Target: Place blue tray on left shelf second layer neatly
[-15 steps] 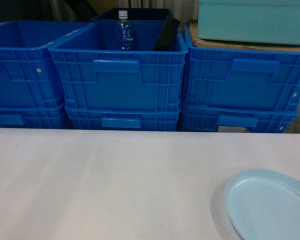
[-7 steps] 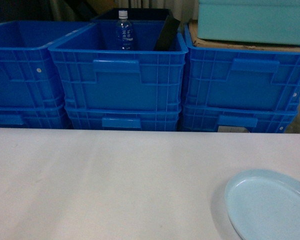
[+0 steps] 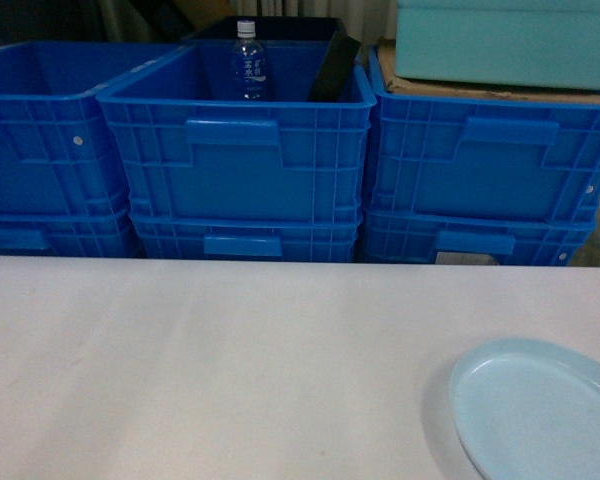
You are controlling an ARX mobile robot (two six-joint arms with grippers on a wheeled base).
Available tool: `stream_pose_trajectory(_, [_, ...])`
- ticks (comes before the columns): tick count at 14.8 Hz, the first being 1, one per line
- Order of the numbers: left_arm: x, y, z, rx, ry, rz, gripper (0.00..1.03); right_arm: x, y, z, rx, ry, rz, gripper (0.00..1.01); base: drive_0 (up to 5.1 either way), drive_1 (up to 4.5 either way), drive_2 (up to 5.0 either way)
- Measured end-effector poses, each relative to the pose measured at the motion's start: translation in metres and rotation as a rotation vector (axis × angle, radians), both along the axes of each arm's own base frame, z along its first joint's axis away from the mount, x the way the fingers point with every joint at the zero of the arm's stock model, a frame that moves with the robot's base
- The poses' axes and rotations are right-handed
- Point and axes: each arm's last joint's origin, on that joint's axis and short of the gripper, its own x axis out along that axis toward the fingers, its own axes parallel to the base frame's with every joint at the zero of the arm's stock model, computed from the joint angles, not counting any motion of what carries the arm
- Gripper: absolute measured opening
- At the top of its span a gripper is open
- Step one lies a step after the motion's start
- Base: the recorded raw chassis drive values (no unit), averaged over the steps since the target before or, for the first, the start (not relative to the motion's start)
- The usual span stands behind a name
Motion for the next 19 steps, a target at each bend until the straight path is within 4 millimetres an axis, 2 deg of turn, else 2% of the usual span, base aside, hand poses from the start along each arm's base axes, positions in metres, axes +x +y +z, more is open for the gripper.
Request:
stream_pose_trajectory(1, [0.000,0.000,0.000,0.000,0.000,0.000,0.98,0.002,-0.001,0.004,-0.001,-0.037,-0.006,0.98,0.0,0.00,0.0])
stream_pose_trajectory(5, [0.000,0.000,0.000,0.000,0.000,0.000,0.98,0.016,-0.006,0.007,0.007,-0.010,-0.010,0.98,0.0,0.00,0.0])
stream_pose_trajectory(8, [0.000,0.000,0.000,0.000,0.000,0.000,0.98,0.033,-0.015,0.030,0.000,-0.037,-0.022,0.98,0.0,0.00,0.0])
stream_pose_trajectory(12, [0.000,0.000,0.000,0.000,0.000,0.000,0.98,0.051,-0.021,0.031,-0.017,0.019,0.002,0.98,0.0,0.00,0.0])
stream_pose_trajectory(13, [0.000,0.000,0.000,0.000,0.000,0.000,0.98,0.060,-0.024,0.028,-0.018,0.062,0.019,0.98,0.0,0.00,0.0])
stream_pose_trajectory(19, [0.000,0.000,0.000,0.000,0.000,0.000,0.98,0.126,-0.043,-0.028,-0.056,0.323,0.089,0.98,0.0,0.00,0.0])
